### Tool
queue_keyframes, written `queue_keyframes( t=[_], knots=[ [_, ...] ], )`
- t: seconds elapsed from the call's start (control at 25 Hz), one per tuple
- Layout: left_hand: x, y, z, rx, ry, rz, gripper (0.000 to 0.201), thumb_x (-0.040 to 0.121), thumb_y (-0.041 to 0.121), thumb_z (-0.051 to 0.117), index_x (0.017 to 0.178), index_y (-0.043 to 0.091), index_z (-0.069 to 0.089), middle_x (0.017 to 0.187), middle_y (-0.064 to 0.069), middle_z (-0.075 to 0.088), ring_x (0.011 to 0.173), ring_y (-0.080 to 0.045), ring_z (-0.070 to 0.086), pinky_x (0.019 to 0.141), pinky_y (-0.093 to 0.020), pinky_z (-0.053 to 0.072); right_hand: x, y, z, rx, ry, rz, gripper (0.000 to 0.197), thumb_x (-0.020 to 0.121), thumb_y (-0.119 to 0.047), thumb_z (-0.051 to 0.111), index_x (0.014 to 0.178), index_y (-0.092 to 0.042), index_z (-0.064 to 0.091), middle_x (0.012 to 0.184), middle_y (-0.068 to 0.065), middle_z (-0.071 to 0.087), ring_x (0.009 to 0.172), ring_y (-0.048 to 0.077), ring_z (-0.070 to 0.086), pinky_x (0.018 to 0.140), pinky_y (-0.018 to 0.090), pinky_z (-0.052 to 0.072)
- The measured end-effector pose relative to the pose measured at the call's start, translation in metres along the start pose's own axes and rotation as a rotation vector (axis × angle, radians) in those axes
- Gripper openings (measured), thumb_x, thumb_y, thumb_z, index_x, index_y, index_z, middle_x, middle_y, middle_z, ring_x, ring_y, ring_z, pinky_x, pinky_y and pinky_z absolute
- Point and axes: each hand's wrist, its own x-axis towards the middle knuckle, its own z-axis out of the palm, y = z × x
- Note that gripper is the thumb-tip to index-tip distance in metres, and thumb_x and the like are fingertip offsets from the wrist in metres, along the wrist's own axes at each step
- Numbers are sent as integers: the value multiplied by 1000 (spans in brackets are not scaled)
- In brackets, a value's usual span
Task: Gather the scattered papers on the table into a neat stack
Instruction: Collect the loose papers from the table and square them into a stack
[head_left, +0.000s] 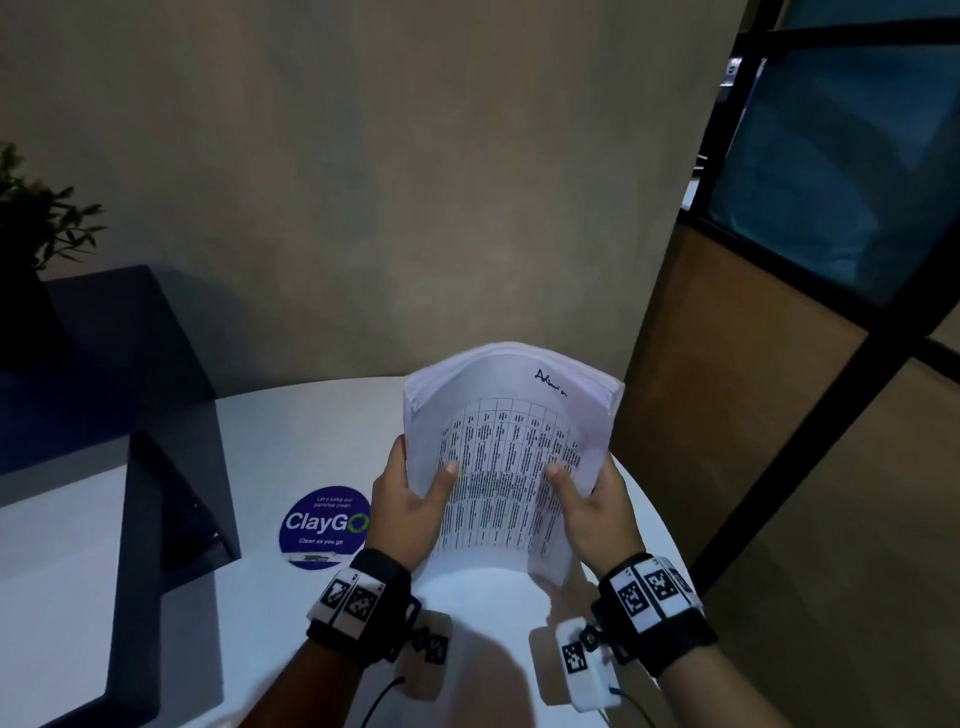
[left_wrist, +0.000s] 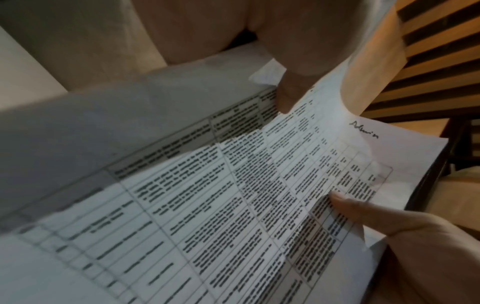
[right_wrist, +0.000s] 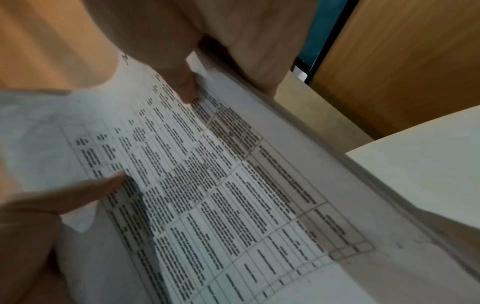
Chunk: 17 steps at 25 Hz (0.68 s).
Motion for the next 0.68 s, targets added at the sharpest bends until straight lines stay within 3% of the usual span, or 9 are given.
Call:
queue_keyframes(
  t=[0.08, 0.16, 0.2, 0.28, 0.4, 0.48, 0.52, 0.6, 0.68],
  knots=[
    [5, 8, 1, -5, 53, 39, 20, 86, 38, 65, 104, 36, 55, 99, -2, 69, 90, -21, 66, 77, -52, 58, 2, -7, 1, 3, 4, -31, 30, 97, -13, 60, 126, -18, 56, 112, -13, 67, 105, -6, 62, 93, 21, 50],
    [16, 17, 0, -38, 99, 78, 22, 91, 22, 66, 110, 28, 57, 101, 2, 69, 92, -13, 66, 79, -42, 58, 9, -19, 1, 33, 13, -63, 28, 97, -10, 60, 123, -19, 55, 110, -16, 66, 100, -13, 62, 84, 10, 49],
    [19, 20, -1, -62, 107, 84, 28, 91, 20, 66, 117, 21, 57, 105, 6, 68, 96, -8, 65, 80, -36, 57, 11, -21, 1, 52, 13, -61, 27, 96, -11, 60, 122, -18, 55, 111, -13, 68, 103, -8, 63, 85, 15, 51],
    [22, 20, -5, -87, 97, 77, 37, 89, 21, 68, 124, 19, 55, 110, 12, 68, 99, -2, 65, 82, -30, 55, 13, -19, 0, 42, 21, -64, 32, 95, -14, 63, 125, -17, 55, 116, -3, 69, 112, 12, 65, 94, 36, 54],
    [15, 15, -9, -98, 43, 67, 37, 88, 15, 70, 114, 36, 53, 106, 17, 67, 94, 7, 65, 80, -24, 56, 9, -10, -5, 28, 42, -41, 38, 88, -23, 71, 120, -37, 56, 116, -1, 70, 111, 20, 66, 96, 53, 54],
    [12, 19, -10, -130, 29, 89, 41, 86, 12, 71, 109, 40, 50, 101, 22, 67, 92, 9, 64, 74, -15, 55, 7, -16, -8, 49, 53, -83, 46, 81, -26, 74, 115, -49, 54, 115, -5, 70, 110, 18, 67, 93, 54, 55],
    [12, 24, -12, -151, 32, 111, 42, 85, 13, 72, 109, 39, 50, 100, 25, 68, 94, 9, 65, 73, -12, 53, 7, -23, -9, 61, 56, -126, 50, 80, -23, 76, 115, -49, 52, 114, -9, 69, 110, 16, 67, 93, 51, 56],
    [15, 38, -17, -191, 40, 205, 44, 80, 23, 76, 113, 38, 50, 104, 24, 68, 100, 1, 66, 78, -14, 53, 6, -39, -12, 97, 54, -232, 57, 81, -14, 79, 121, -38, 47, 110, -22, 67, 106, 7, 67, 90, 41, 58],
    [19, 52, -20, -245, 37, 301, 44, 77, 31, 73, 116, 30, 52, 112, 10, 68, 104, -14, 66, 84, -22, 54, 6, -55, -11, 122, 71, -302, 57, 79, -19, 81, 121, -34, 46, 106, -29, 64, 102, 6, 67, 84, 33, 59]
  ],
)
